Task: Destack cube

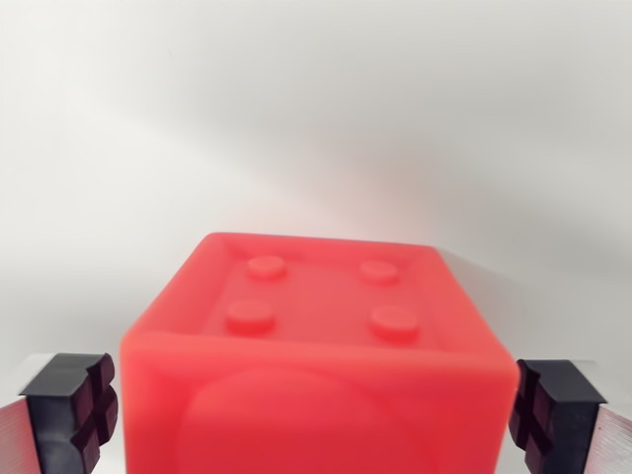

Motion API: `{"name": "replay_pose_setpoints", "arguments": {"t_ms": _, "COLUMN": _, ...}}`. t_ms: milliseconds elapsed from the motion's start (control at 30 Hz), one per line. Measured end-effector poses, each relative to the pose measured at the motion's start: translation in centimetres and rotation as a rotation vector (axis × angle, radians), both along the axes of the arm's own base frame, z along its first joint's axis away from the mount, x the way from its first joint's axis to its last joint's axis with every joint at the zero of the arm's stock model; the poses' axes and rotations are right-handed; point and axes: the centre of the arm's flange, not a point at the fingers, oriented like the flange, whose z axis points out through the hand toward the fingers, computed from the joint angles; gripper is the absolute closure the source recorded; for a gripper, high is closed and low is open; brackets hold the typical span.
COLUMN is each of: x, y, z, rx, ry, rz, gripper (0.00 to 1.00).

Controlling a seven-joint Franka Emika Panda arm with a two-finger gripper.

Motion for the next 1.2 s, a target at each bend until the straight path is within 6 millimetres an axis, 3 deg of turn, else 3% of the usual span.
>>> {"name": "replay_pose_setpoints", "arguments": {"t_ms": 600, "x": 0.1, "y": 0.0, "z": 4.3, "rx": -0.001, "ry": -0.004, "rz": 0.0, "gripper": 0.0}}
{"name": "replay_pose_setpoints", "arguments": {"t_ms": 1200, "x": 0.1, "y": 0.0, "z": 11.1, "rx": 0.0, "ry": -0.007, "rz": -0.002, "gripper": 0.0}}
